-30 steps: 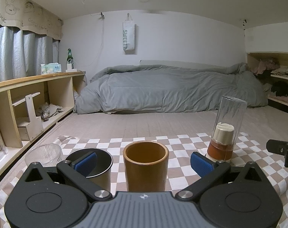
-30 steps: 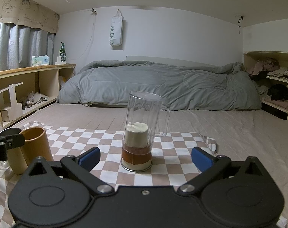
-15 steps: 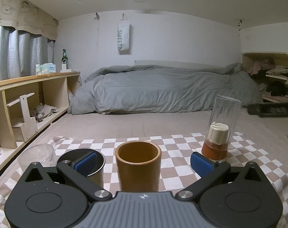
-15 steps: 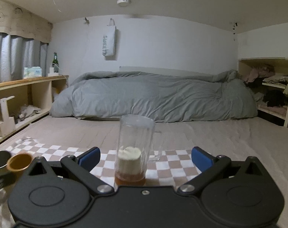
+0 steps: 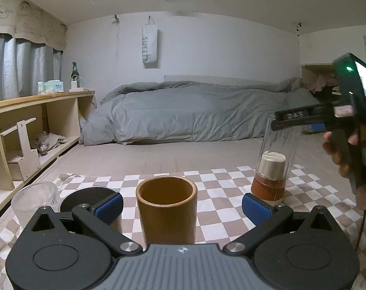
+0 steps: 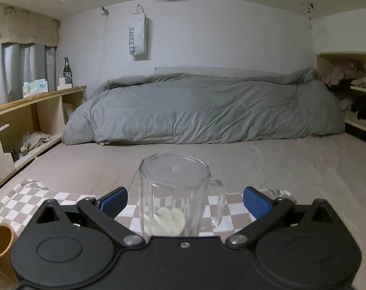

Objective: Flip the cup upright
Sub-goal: 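Move the right gripper to the inverted clear glass mug and close on it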

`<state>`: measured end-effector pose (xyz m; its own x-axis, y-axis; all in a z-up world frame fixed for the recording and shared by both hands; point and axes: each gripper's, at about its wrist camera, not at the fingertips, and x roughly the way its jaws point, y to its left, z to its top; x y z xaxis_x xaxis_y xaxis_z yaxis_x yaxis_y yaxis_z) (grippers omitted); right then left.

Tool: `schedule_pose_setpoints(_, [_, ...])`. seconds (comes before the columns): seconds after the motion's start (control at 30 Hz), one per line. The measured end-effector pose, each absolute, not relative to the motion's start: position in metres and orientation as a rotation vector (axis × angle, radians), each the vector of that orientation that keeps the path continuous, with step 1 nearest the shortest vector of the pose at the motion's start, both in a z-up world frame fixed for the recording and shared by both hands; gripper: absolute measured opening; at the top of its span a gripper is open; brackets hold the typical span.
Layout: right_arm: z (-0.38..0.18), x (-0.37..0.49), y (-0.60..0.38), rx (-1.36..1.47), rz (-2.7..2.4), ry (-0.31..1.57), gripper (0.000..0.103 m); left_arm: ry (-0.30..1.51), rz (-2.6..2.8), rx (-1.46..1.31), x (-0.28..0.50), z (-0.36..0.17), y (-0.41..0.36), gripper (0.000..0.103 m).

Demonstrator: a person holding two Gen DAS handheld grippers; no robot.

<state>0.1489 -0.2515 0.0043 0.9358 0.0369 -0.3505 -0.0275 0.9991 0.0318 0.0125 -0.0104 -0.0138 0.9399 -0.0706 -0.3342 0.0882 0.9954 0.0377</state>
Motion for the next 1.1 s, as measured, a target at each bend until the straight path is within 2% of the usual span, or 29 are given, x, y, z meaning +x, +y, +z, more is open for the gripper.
schedule_pose_setpoints(0.13, [0.008, 0.161, -0.243, 0.024, 0.03, 0.368, 0.101, 0.34, -0.083, 0.053, 0.013, -0.015, -0.011, 0.103])
schedule_pose_setpoints(0.2, [0.009, 0.166, -0.241, 0.027, 0.031, 0.381, 0.093, 0.339, -0.086, 0.055, 0.014, -0.016, -0.012, 0.103])
schedule_pose_setpoints(0.27, [0.008, 0.172, -0.239, 0.019, 0.049, 0.404, 0.077, 0.338, -0.09, 0.055, 0.014, -0.017, -0.012, 0.103])
schedule_pose_setpoints(0.3, [0.008, 0.174, -0.239, 0.013, 0.044, 0.412, 0.074, 0.337, -0.092, 0.055, 0.014, -0.017, -0.013, 0.103])
schedule_pose_setpoints(0.5, [0.012, 0.173, -0.244, 0.037, 0.05, 0.419, 0.073, 0.333, -0.097, 0.049, 0.013, -0.017, -0.011, 0.103])
schedule_pose_setpoints(0.73, [0.032, 0.159, -0.245, 0.048, 0.051, 0.327, 0.073, 0.33, -0.101, 0.044, 0.012, -0.016, -0.012, 0.103])
schedule_pose_setpoints(1.1, [0.059, 0.088, -0.238, 0.069, 0.223, 0.188, 0.073, 0.309, -0.096, 0.027, 0.007, -0.01, -0.004, 0.103])
